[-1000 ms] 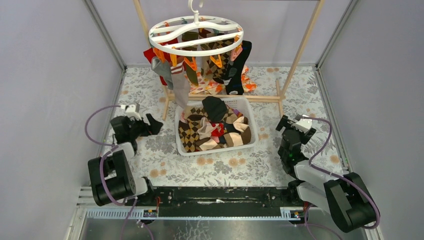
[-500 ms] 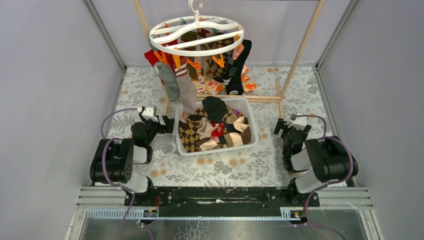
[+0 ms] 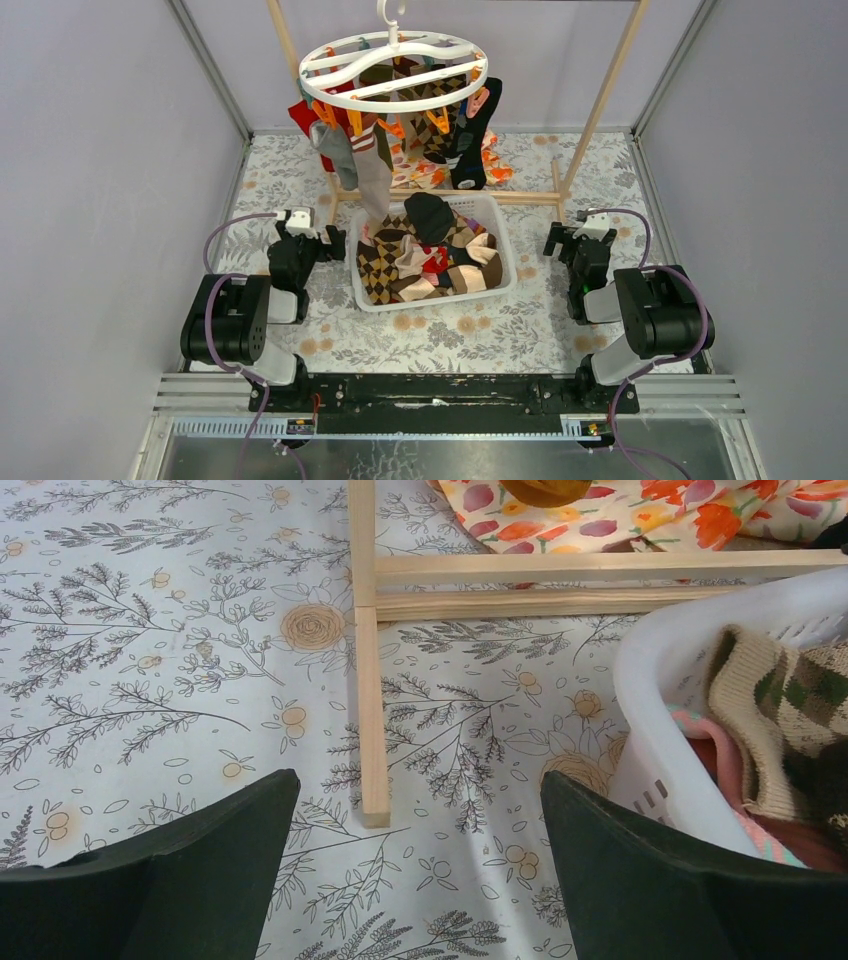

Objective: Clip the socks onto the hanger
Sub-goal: Reset both arms

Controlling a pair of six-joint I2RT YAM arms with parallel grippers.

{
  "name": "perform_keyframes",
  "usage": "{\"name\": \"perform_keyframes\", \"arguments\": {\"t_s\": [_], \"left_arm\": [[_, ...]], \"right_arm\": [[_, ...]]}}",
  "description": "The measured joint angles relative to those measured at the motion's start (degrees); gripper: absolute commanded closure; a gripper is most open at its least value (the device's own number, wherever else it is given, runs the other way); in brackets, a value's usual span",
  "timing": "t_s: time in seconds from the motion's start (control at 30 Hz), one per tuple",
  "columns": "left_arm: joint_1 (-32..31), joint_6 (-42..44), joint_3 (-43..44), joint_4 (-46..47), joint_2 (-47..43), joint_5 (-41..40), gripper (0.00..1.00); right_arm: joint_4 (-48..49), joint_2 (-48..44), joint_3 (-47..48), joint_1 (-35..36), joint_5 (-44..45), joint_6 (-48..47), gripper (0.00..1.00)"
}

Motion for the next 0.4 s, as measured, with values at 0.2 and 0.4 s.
{"name": "perform_keyframes", "arguments": {"t_s": [0.2, 0.4], "left_arm": [[0.0, 0.04, 0.0, 0.0, 0.0, -0.31, 0.01], [0.0, 0.42, 0.0, -0.02, 0.0, -0.46, 0.01]], "right_arm": [[-0.61, 0.0, 0.0, 0.0, -0.37, 0.0, 0.0], [-0.87, 0.0, 0.0, 0.0, -0.37, 0.0, 0.0]]}}
